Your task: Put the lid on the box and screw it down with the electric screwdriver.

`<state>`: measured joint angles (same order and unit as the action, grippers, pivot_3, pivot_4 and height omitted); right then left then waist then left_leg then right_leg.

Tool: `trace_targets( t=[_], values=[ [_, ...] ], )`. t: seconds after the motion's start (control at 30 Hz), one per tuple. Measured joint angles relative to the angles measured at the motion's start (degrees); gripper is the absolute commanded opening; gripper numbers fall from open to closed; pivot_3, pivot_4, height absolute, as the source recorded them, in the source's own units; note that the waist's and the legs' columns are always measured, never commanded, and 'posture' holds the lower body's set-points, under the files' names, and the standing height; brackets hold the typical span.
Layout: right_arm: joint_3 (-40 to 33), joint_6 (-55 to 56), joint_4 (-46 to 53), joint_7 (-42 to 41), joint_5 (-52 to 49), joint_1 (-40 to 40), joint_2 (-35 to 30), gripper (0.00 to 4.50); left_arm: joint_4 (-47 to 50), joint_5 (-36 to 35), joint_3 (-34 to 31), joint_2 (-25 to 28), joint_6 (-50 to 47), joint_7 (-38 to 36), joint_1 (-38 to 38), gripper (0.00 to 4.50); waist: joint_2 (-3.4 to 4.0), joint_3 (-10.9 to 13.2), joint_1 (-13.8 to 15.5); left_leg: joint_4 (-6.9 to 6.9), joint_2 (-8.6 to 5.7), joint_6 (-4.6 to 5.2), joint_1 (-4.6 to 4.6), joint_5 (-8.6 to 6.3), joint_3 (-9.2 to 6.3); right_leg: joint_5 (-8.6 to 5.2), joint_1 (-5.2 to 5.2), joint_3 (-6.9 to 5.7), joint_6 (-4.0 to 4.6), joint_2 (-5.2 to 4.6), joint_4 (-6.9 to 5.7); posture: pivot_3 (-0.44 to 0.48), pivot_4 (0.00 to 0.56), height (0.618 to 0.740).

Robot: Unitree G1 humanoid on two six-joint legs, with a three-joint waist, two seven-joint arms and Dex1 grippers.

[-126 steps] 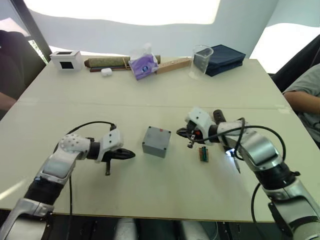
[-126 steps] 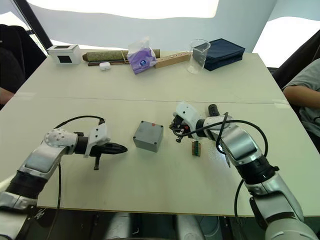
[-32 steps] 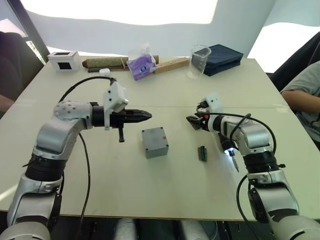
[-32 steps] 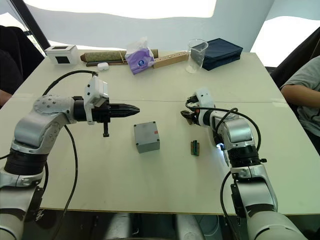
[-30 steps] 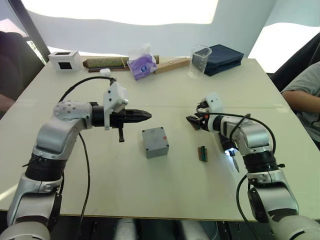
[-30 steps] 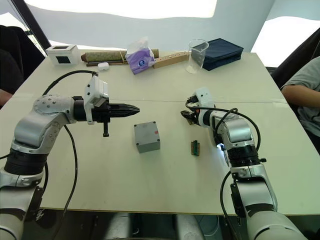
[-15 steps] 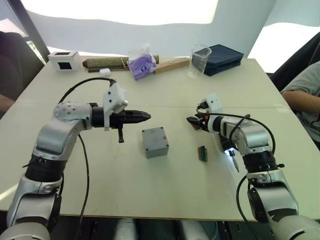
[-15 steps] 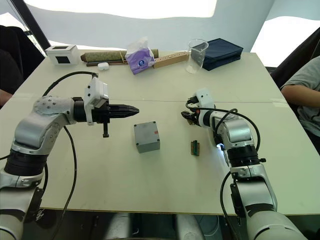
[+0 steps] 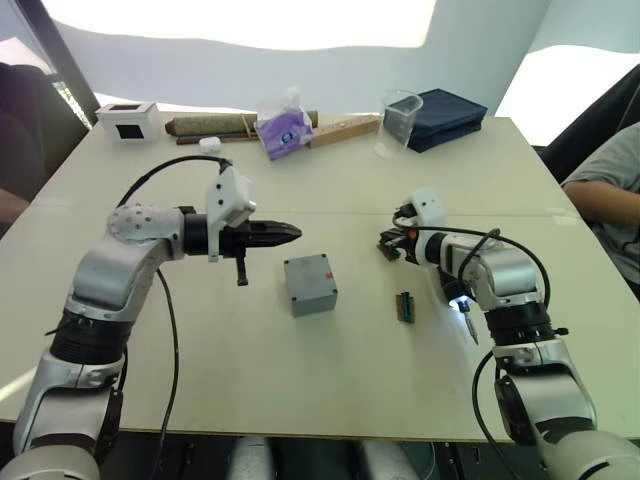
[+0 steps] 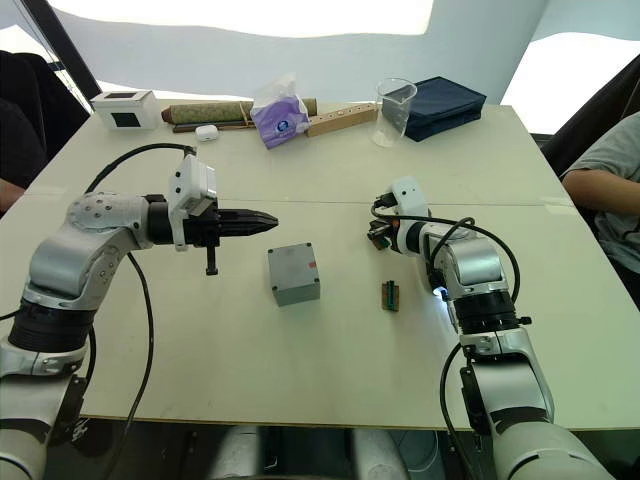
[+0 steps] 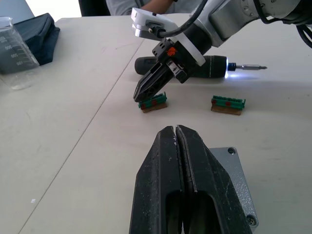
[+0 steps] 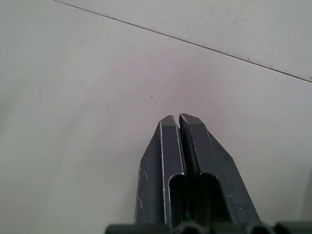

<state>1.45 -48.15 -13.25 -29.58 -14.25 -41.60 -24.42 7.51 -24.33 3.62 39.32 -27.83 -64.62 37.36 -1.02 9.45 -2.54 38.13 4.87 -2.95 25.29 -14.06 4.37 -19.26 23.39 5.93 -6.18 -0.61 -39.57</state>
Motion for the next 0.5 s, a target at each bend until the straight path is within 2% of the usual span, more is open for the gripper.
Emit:
trace_targets(
  t=[0.3, 0.5],
  values=[
    [-0.1, -6.0, 8.5, -1.1, -1.7, -0.9, -2.1, 0.04, 0.0, 0.0, -0.2, 1.4, 0.0, 0.0, -1.5, 0.0, 0.0, 0.0, 0.0, 0.0, 0.0, 0.01, 0.01, 0.0, 0.0, 0.0, 0.01, 0.0, 0.0, 0.0, 0.0, 0.0, 0.15, 0.74],
    [-0.2, -18.0, 18.8, -3.6, -7.4, -4.5, -4.1, 0.04, 0.2, -0.1, -2.4, 4.0, -0.1, 0.0, -3.6, 0.0, 0.01, 0.0, 0.0, -0.04, 0.03, 0.01, 0.01, -0.01, 0.0, 0.0, 0.07, 0.0, 0.01, 0.03, -0.04, 0.0, 0.15, 0.74]
  ],
)
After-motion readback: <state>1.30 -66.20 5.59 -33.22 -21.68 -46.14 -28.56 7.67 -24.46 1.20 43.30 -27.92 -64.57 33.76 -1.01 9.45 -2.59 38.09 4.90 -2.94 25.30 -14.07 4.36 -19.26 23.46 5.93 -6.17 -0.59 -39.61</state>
